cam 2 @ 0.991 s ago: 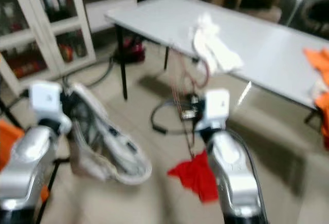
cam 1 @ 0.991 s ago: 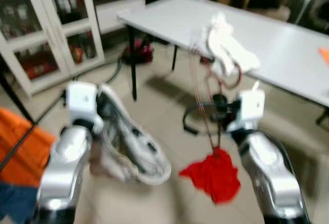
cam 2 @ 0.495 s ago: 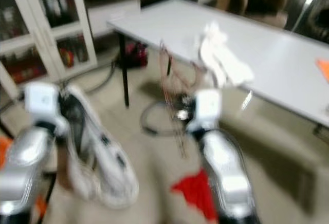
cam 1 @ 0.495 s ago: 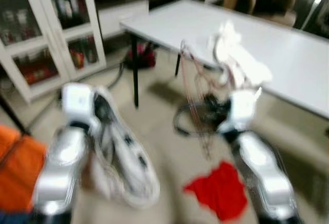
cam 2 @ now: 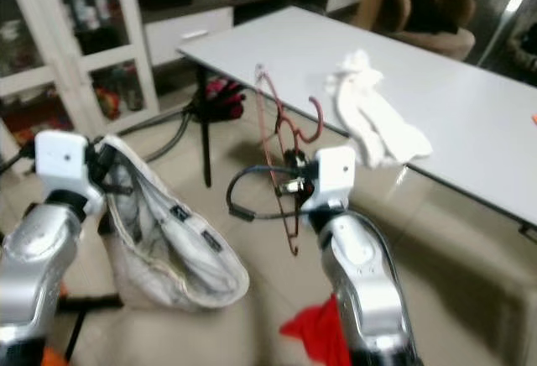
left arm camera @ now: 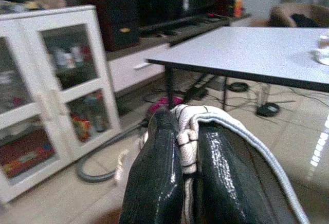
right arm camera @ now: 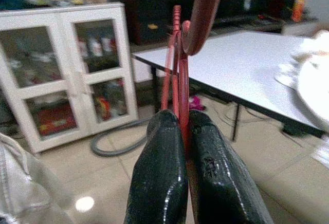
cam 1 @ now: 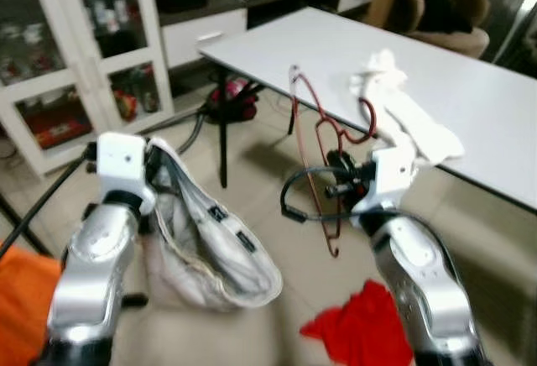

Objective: Hang hanger

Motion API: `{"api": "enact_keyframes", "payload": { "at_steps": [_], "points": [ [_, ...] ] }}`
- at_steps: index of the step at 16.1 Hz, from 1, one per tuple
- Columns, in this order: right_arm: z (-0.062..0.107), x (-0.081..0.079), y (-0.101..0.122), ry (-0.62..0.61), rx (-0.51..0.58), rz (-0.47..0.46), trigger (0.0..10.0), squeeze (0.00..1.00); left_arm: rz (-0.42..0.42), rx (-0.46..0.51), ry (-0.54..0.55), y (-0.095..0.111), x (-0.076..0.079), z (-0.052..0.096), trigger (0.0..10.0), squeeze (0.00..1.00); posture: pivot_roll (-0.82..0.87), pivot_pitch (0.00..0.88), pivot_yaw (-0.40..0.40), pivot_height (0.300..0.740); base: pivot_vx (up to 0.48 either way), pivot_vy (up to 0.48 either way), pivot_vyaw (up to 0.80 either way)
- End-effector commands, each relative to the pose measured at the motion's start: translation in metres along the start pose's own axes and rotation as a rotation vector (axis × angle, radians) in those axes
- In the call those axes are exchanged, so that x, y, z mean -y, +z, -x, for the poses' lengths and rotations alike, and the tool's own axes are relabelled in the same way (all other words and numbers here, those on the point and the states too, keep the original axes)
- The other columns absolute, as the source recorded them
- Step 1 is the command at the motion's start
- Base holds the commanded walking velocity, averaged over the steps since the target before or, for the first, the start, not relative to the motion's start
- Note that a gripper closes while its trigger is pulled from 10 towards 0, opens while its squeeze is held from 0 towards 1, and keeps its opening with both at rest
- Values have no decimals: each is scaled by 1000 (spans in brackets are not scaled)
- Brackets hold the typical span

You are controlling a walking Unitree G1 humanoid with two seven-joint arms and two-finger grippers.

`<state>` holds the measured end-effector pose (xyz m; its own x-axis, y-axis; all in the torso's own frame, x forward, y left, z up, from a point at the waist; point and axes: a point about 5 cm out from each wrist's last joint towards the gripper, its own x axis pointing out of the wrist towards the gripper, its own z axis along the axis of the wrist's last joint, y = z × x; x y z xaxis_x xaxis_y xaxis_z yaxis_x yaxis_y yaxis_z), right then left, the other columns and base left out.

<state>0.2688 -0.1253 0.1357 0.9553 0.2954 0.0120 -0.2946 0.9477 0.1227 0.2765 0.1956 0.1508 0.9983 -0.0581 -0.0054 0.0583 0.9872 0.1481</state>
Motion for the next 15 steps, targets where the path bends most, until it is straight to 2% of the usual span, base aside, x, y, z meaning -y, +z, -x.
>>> {"api": "enact_keyframes", "payload": {
  "at_steps": [1, 15],
  "points": [
    [0, 1, 7, -7, 33, 1, 10000, 0, -19, 67, 15, 15, -4, -1, 10000, 0, -77, 0, -23, 740, 435, 0, 0],
    [3, 7, 15, -35, 73, 0, 10000, 0, -21, 67, 26, 15, -7, -1, 10000, 0, -88, 0, -31, 740, 435, 0, 0]
  ]
}}
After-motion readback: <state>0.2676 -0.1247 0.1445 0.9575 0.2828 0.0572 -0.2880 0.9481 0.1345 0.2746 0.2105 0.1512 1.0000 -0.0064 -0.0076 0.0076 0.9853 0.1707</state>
